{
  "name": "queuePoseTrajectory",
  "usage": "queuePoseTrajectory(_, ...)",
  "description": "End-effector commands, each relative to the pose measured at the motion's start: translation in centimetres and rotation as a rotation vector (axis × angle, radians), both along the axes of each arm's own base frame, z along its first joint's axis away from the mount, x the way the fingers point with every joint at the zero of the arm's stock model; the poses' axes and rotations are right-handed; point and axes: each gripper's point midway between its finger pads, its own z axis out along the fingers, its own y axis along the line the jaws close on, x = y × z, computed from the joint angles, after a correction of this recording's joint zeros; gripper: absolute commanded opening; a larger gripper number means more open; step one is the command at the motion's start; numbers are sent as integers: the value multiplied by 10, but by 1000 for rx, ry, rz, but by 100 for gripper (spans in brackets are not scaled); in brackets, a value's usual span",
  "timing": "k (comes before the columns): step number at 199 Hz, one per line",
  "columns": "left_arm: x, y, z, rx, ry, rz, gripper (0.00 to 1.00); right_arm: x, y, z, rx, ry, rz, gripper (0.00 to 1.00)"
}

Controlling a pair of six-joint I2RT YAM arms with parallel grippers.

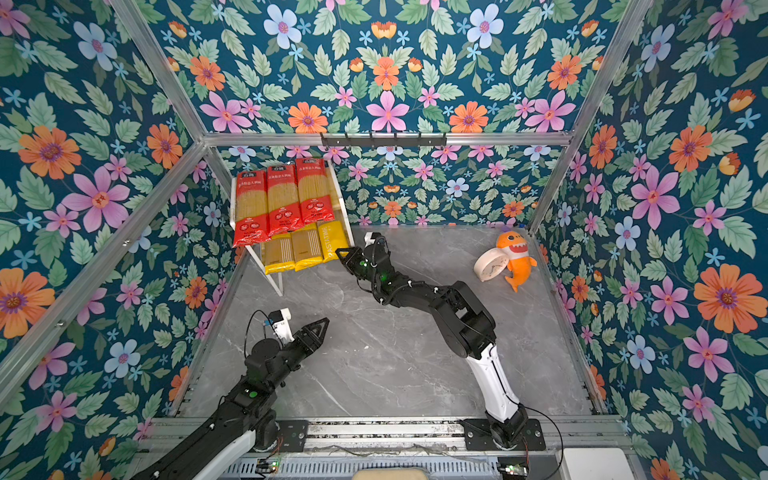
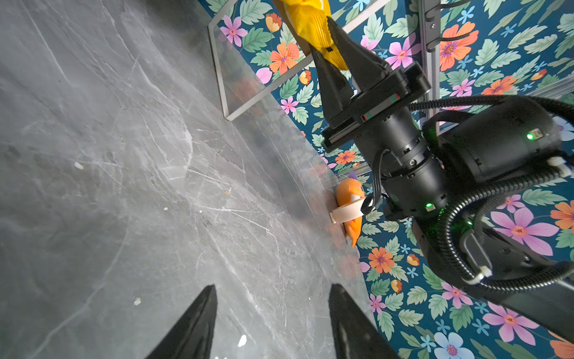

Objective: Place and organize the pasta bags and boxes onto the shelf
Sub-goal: 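Press the yellow pack upright against the shelf side with the right gripper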

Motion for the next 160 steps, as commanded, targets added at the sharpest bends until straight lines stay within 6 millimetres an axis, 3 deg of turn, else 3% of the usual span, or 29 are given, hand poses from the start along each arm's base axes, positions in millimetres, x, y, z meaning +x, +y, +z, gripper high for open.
queuePoseTrajectory(1,1,-1,7,-5,-27,-3,60,0,3,7,27,-11,12,20)
queuePoseTrajectory(34,1,-1,5,-4,-24,-3,60,0,2,7,29,-9,11,20)
queuePoseTrajectory(160,2,-2,8,-2,-29,-6,60,-9,-8,14,41,-23,13,36)
